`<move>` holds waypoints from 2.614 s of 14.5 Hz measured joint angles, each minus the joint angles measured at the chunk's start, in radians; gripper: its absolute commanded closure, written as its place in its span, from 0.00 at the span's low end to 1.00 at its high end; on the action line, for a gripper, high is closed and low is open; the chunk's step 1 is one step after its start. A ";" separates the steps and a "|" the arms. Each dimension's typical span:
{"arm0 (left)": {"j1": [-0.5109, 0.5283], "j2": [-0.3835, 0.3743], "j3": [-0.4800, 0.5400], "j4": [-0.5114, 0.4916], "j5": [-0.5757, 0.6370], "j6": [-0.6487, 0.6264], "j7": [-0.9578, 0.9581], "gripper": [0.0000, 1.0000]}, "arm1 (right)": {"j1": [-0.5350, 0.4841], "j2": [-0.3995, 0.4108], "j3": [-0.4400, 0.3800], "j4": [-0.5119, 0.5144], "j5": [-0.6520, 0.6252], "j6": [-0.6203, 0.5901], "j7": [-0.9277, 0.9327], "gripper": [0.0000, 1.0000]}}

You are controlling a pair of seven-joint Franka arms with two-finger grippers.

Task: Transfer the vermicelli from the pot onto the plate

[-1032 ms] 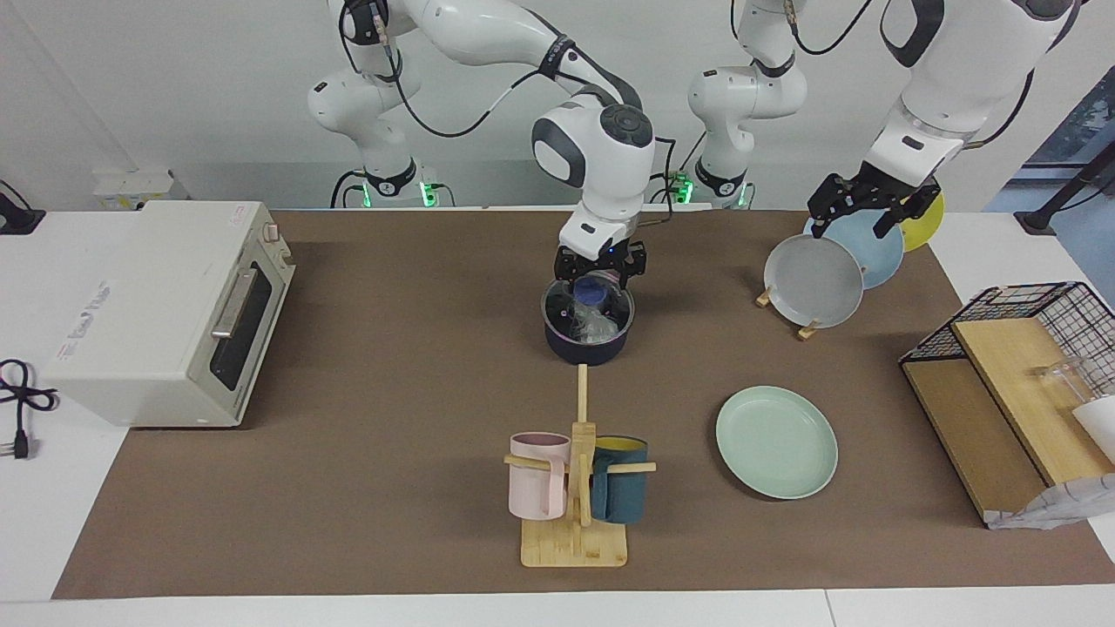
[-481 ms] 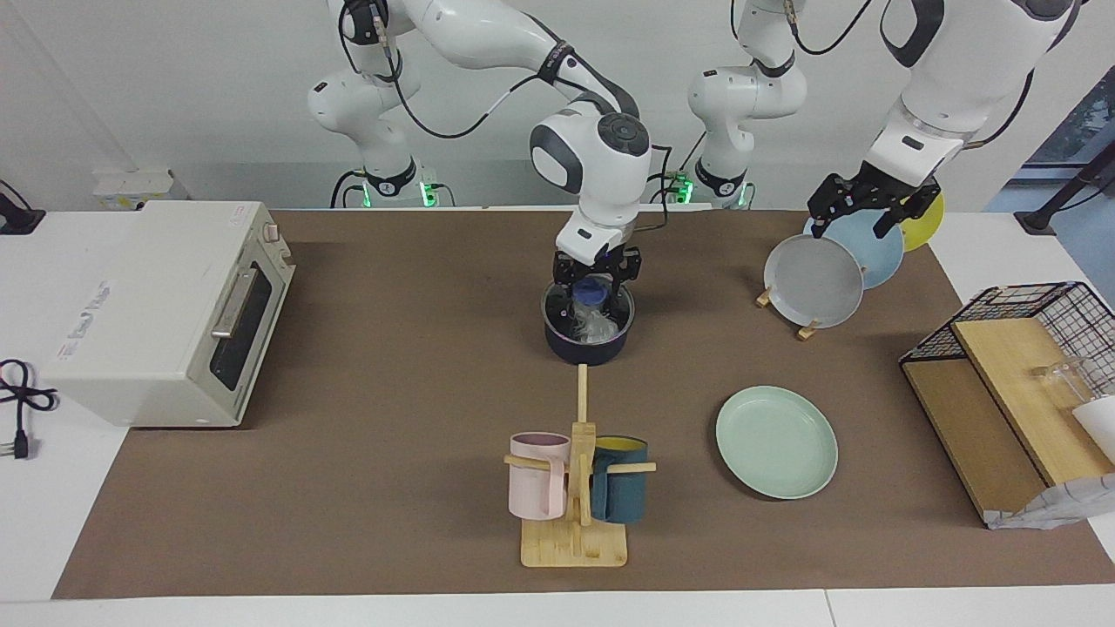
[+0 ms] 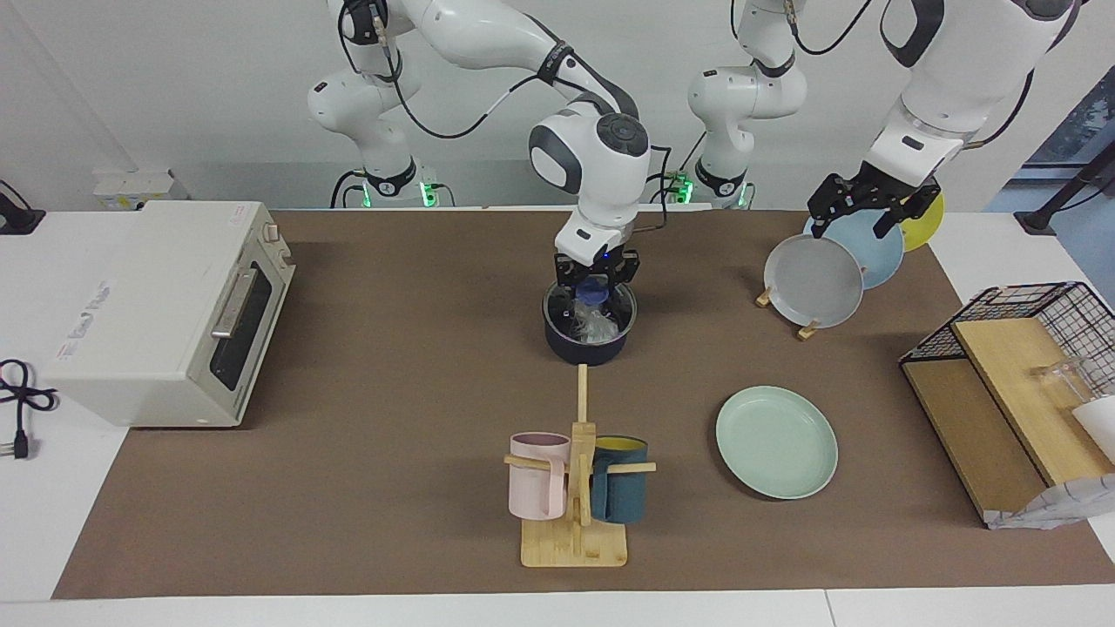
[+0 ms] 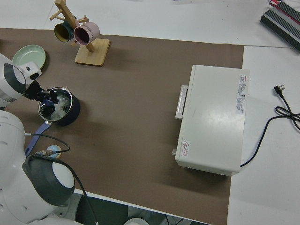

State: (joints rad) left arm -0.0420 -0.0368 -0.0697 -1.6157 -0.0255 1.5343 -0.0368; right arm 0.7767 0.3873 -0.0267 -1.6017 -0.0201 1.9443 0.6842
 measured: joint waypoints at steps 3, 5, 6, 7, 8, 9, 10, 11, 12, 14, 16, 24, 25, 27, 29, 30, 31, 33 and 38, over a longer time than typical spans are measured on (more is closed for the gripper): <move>0.000 0.000 0.000 0.000 0.000 -0.001 0.000 0.00 | 0.000 -0.001 0.000 -0.001 0.000 0.000 0.000 0.43; 0.000 0.000 0.000 0.000 0.000 -0.001 0.000 0.00 | 0.000 -0.001 0.000 -0.001 0.000 0.000 0.000 0.43; 0.000 0.000 0.000 0.000 0.000 -0.001 0.000 0.00 | 0.000 -0.001 0.000 -0.001 -0.001 0.000 0.000 0.43; 0.000 0.000 0.000 0.000 0.000 -0.001 0.000 0.00 | -0.001 -0.002 0.000 -0.001 -0.001 0.000 0.000 0.43; 0.000 0.000 0.000 0.000 0.000 -0.001 0.000 0.00 | -0.003 -0.007 -0.001 -0.001 -0.001 0.000 -0.001 0.43; 0.000 0.000 0.000 0.000 0.000 -0.001 0.000 0.00 | -0.008 -0.015 -0.001 0.000 -0.001 -0.001 -0.004 0.43; 0.000 0.000 0.000 0.000 0.000 -0.001 0.000 0.00 | -0.014 -0.026 -0.001 0.000 -0.001 -0.006 -0.013 0.43; 0.000 0.000 0.000 0.000 0.000 -0.001 0.000 0.00 | -0.022 -0.040 -0.002 0.003 -0.001 -0.019 -0.031 0.43; 0.000 0.000 0.000 0.000 0.000 -0.001 0.000 0.00 | -0.033 -0.055 -0.002 0.005 -0.001 -0.040 -0.058 0.43; 0.000 0.000 -0.001 0.000 0.000 -0.001 -0.001 0.00 | -0.068 -0.089 -0.004 0.010 -0.001 -0.086 -0.144 0.44; -0.001 0.000 -0.006 0.000 0.000 0.000 -0.001 0.00 | -0.129 -0.113 -0.006 0.011 0.000 -0.123 -0.246 0.44; -0.264 -0.007 -0.034 -0.112 -0.005 0.152 -0.304 0.00 | -0.441 -0.147 -0.012 -0.006 0.001 -0.221 -0.714 0.44; -0.316 -0.007 -0.038 -0.157 -0.005 0.213 -0.376 0.00 | -0.485 -0.149 -0.013 -0.024 0.001 -0.206 -0.774 0.44; -0.404 -0.003 -0.042 -0.250 -0.009 0.329 -0.453 0.00 | -0.557 -0.157 -0.014 -0.086 0.001 -0.129 -0.875 0.44; -0.478 0.025 -0.043 -0.321 -0.015 0.416 -0.485 0.00 | -0.599 -0.174 -0.014 -0.171 0.001 -0.038 -0.936 0.44; -0.507 0.050 -0.043 -0.341 -0.017 0.453 -0.502 0.00 | -0.605 -0.186 -0.014 -0.220 0.000 0.014 -0.950 0.45; -0.531 0.078 -0.043 -0.354 -0.021 0.488 -0.520 0.00 | -0.606 -0.198 -0.014 -0.269 0.000 0.067 -0.951 0.45; -0.562 0.134 -0.043 -0.364 -0.045 0.544 -0.550 0.00 | -0.605 -0.216 -0.013 -0.358 -0.008 0.154 -0.957 0.45; -0.609 0.206 -0.041 -0.402 -0.070 0.652 -0.632 0.00 | -0.662 -0.220 -0.014 -0.449 -0.055 0.253 -1.041 0.46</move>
State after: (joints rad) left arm -0.6514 0.1696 -0.1112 -2.0176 -0.0958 2.1859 -0.6686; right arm 0.1147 0.1675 -0.0411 -2.0507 -0.0750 2.1977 -0.3567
